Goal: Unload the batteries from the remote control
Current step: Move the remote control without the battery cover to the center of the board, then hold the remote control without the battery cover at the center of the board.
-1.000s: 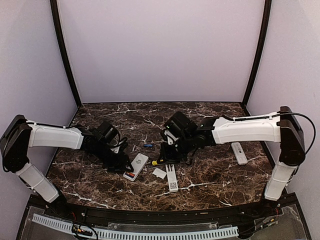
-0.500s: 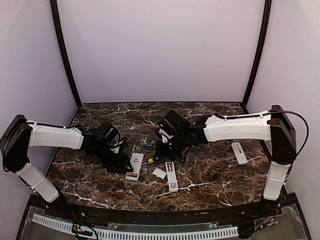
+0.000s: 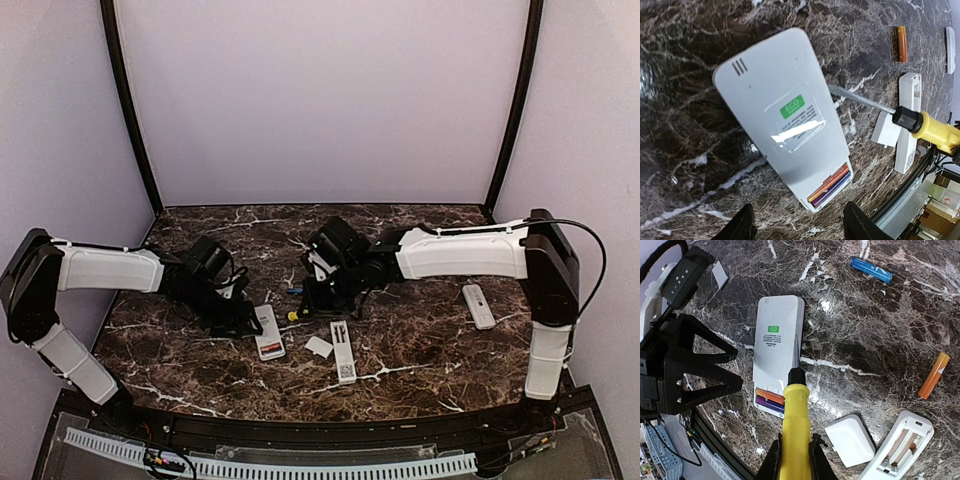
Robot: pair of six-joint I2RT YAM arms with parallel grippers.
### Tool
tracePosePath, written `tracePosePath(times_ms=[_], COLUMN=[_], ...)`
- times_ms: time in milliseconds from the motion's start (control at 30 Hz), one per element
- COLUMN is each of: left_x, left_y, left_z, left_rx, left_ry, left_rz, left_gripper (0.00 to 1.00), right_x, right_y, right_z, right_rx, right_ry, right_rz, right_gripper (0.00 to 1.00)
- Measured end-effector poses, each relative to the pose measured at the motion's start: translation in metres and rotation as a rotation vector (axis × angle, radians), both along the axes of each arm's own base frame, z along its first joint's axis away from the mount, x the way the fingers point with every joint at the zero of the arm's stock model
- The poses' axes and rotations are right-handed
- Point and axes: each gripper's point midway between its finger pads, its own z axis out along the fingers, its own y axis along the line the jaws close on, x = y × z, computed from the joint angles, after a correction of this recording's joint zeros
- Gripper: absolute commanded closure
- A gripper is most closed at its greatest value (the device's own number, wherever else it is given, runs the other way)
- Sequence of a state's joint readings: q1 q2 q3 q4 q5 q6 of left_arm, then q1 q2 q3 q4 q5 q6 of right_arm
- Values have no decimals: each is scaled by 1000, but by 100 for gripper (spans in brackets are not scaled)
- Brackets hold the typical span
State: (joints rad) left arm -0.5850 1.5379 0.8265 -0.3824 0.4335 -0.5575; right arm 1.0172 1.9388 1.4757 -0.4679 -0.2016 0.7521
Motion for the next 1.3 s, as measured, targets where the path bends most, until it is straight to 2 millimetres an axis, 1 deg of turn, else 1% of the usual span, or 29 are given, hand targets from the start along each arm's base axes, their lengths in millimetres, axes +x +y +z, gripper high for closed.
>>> tracePosePath(times_ms=[167, 233, 300, 333, 433, 533, 667, 800, 933, 1067, 1133, 1300], left_x=[21, 27, 32, 34, 38, 40, 42, 42, 43, 43, 43, 43], left_y=[1, 2, 3, 3, 3, 2, 2, 2, 3, 2, 1, 1], left_z=[6, 3, -3, -6, -14, -18, -19, -22, -23, -24, -23, -23], left_rx=[-23, -25, -18, -13, 5, 16, 24, 25, 27, 22, 20, 14], left_ry=[-11, 0, 13, 17, 29, 32, 25, 28, 29, 33, 34, 40], left_rz=[15, 18, 14, 12, -5, -19, -31, -38, -40, -43, -44, -42], left_gripper=[40, 40, 42, 44, 48, 51, 58, 64, 68, 71, 74, 76], right_x=[3, 3, 0, -3, -16, -34, -59, -72, -76, -74, -73, -71], right_y=[-2, -4, -12, -16, -24, -24, -20, -19, -18, -16, -15, -14], right_z=[1, 2, 5, 7, 16, 22, 21, 19, 14, 10, 10, 12], right_rx=[-10, -16, -28, -34, -44, -43, -56, -70, -89, -106, -107, -106], right_ry=[-20, -28, -35, -35, -33, -21, 11, 32, 46, 44, 42, 36], right_rz=[1, -5, -14, -17, -21, -8, 10, 16, 11, 3, 1, -4], right_gripper=[100, 100, 100, 100, 100, 100, 100, 100, 100, 100, 100, 100])
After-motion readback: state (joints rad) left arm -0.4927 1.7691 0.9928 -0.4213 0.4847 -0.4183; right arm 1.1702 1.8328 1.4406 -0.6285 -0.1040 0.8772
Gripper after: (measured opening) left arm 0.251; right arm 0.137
